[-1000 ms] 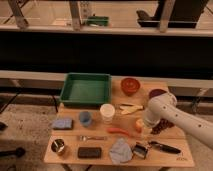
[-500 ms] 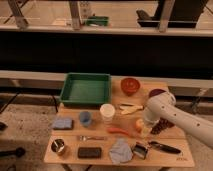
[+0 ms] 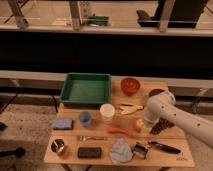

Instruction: Place apple in tray

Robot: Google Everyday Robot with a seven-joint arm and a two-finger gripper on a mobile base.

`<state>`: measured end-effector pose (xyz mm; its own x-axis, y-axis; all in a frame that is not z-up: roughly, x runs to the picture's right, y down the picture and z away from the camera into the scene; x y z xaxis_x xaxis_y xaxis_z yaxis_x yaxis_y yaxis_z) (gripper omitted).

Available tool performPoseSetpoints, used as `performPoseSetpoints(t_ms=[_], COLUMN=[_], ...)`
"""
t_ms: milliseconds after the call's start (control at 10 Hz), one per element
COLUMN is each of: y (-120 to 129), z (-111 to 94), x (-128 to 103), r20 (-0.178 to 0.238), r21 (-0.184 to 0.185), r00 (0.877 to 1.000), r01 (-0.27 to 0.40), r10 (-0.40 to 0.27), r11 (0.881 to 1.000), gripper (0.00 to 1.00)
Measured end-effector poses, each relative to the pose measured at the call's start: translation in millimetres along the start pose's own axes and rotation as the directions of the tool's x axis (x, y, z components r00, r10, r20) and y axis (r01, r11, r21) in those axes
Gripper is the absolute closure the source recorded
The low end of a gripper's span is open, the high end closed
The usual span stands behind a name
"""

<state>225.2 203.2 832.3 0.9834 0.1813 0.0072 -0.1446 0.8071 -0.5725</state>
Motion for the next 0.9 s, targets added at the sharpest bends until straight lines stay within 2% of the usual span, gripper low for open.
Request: performPoseSetpoints(t_ms=[100,200,400,700,800,900], y=[0.8,2.6,4.6,6.8,7.1,7.3], z=[-1.9,-4.4,-4.0,10.2,9.7,9.7], x=[-1.6,-2.6,-3.2,-1.9,-1.9,-2.1], r20=[0.0,0.0,0.002,0.024,0.021,0.021], r21=[0.001,0.005,0.004,-0.036,-0.036,-0.037], r00=[1.0,1.0,1.0,0.999,1.0,1.0], r01=[0.004,0.004,-0.001,-0.023,-0.018,-0.018], r10=[-0.004,-0.004,0.001,0.024,0.019,0.019], r11=[1.0,1.0,1.0,0.999,0.999,0.999], gripper=[0.21,0.26,0.44,0.73,0.86,0.95])
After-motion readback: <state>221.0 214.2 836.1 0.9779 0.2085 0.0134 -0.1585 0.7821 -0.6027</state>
